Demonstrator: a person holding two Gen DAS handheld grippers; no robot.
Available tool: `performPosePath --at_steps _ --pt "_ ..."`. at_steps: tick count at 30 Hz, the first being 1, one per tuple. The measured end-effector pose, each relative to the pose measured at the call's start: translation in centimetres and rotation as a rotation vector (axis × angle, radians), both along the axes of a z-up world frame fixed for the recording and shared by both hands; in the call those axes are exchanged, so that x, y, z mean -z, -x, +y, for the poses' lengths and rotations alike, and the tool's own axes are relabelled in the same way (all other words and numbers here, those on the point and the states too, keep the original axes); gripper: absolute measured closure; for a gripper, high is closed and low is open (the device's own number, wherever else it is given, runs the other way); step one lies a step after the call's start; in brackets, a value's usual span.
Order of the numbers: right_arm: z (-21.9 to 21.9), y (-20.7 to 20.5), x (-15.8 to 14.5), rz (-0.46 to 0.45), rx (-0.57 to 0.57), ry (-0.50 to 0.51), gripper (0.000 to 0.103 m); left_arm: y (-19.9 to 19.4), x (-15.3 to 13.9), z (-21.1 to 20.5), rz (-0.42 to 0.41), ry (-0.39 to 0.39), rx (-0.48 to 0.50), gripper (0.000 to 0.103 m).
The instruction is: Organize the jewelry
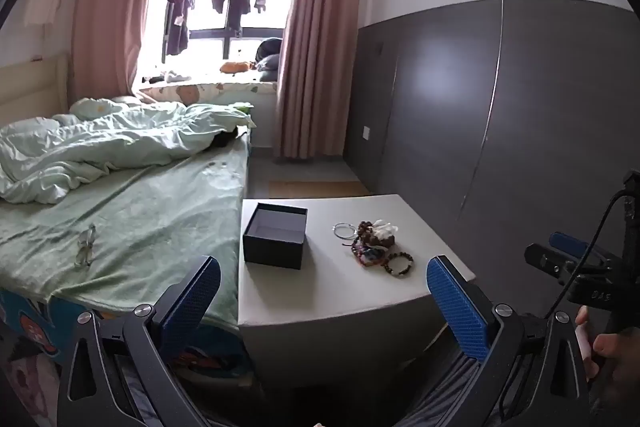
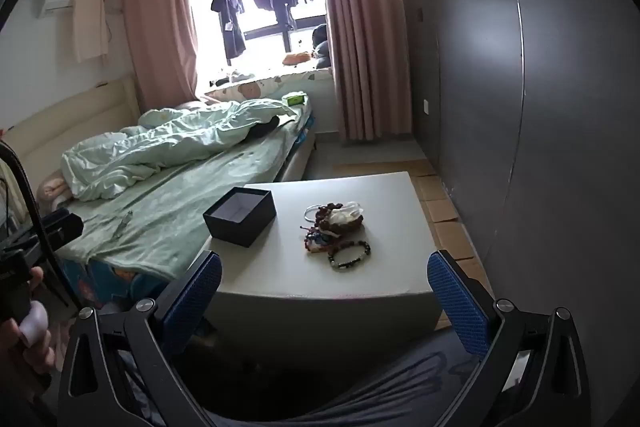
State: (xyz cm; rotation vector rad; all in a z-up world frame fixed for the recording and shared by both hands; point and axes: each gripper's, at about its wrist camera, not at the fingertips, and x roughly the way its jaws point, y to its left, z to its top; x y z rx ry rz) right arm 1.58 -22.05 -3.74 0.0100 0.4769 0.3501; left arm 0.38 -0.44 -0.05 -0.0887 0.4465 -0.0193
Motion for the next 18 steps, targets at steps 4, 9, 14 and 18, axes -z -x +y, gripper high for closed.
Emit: performPosePath --at_steps 4,9,14,18 --pt "-0.3 -0.2 0.0 0.01 0.004 -0.017 0.0 1.1 0.2 1.3 -0.029 0.037 -0.002 0.0" --pt "0.0 0.2 0.1 0.007 0.004 -0.001 0.0 1.2 0.0 0.7 -0.023 0.021 -0.005 0.0" --pt "0.0 0.7 0.4 -0.01 0.003 -0.014 0.0 1.2 0.0 0.7 -0.017 0.025 0.0 0.0" --pt "-0.1 0.4 -0.4 -0.007 0.01 -0.002 0.0 1.1 0.1 0.4 -0.017 0.024 -0.001 0.0"
